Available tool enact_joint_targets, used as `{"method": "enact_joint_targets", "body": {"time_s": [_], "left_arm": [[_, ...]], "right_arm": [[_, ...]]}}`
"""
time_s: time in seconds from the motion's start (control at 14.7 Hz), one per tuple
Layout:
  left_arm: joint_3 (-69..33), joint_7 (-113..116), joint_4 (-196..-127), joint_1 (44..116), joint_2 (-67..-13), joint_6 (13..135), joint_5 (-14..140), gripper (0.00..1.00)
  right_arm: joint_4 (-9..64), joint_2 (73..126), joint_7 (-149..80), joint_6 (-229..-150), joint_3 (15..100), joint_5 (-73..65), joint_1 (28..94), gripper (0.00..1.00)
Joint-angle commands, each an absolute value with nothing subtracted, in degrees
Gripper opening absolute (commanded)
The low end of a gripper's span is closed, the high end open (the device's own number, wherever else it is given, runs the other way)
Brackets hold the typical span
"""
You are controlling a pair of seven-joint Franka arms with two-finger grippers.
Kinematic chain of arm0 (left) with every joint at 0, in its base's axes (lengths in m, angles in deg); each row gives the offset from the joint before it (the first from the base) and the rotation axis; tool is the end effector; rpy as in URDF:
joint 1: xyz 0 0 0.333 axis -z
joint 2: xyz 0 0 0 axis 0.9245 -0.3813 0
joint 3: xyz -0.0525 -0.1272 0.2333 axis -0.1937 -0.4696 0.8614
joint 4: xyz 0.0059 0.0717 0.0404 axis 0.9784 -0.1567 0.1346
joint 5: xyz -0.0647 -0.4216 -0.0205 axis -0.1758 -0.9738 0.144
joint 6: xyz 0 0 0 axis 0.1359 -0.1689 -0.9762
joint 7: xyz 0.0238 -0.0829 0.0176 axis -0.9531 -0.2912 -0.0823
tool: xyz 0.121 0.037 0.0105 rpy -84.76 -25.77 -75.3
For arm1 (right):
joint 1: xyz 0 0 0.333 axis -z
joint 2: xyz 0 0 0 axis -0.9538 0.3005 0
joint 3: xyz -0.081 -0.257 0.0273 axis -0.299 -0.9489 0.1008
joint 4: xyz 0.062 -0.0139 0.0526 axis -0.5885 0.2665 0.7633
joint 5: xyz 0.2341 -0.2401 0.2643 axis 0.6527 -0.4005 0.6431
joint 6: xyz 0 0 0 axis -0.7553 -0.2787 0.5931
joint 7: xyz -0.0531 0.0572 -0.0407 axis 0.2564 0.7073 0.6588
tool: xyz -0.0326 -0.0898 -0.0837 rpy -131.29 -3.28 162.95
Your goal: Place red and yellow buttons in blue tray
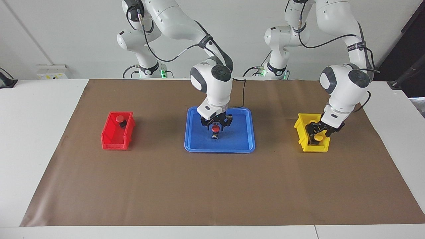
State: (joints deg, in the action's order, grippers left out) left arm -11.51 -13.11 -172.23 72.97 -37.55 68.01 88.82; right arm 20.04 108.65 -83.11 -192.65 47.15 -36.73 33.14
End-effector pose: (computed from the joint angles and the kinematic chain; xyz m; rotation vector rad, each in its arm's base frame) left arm 0.5964 -0.0155 0.2848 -3.1270 0.0192 -0.1298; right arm 0.5478 0.4036 0.2816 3.1047 -0.0822 0.0639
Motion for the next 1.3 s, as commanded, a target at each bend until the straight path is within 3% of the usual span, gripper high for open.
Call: {"method": "enact_joint_targets", "body": {"time_s": [0.0, 0.07, 0.14, 0.2, 0.27, 0.41, 0.55, 0.68, 0.82, 1.09, 1.23], "left_arm": [[-11.3, -12.6, -173.9, 73.4, -37.4, 70.2, 88.1, 0.82], [-11.3, -12.5, -174.5, 73.5, -37.6, 71.5, 88.1, 0.82], [-11.3, -12.4, -175.1, 73.5, -37.7, 72.5, 88.1, 0.75], [-11.3, -11.8, -175.1, 73.5, -38.0, 72.5, 88.1, 0.24], [-11.3, -11.7, -174.9, 73.4, -38.1, 72.6, 88.1, 0.02], [-11.3, -11.4, -172.4, 73.3, -38.3, 69.9, 88.1, 0.01], [-11.3, -11.4, -165.3, 73.4, -38.2, 59.9, 88.0, 0.01], [-11.8, -11.4, -154.5, 74.1, -38.4, 45.1, 87.7, 0.01], [-11.6, -3.9, -148.2, 79.7, -38.9, 39.3, 85.8, 0.01], [-11.8, 14.1, -158.8, 94.4, -38.3, 53.9, 81.6, 0.01], [-11.8, 18.9, -160.3, 98.9, -39.8, 58.9, 80.7, 0.01]], "right_arm": [[15.4, 106.7, -81.1, -186.3, 47.2, -37.8, 36.5, 0.8], [16.3, 103.2, -77.8, -184.6, 47.2, -37.6, 39.0, 0.8], [19.1, 99.6, -73.9, -182.6, 47.3, -37.5, 41.7, 0.8], [24.0, 94.5, -70.0, -180.7, 47.3, -37.4, 45.1, 0.8], [28.3, 90.9, -66.4, -180.8, 47.3, -36.9, 48.0, 0.8], [36.4, 84.0, -55.1, -181.0, 47.4, -36.3, 55.9, 0.8], [42.6, 79.1, -44.9, -182.5, 47.3, -31.6, 63.4, 0.8], [47.9, 76.8, -34.9, -186.0, 47.2, -30.7, 68.9, 0.8], [53.6, 74.6, -30.9, -191.0, 47.1, -30.7, 71.8, 0.79], [55.5, 75.4, -29.7, -194.9, 47.1, -31.2, 73.6, 0.76], [56.0, 76.7, -29.2, -196.4, 47.0, -31.8, 74.0, 0.75]]}}
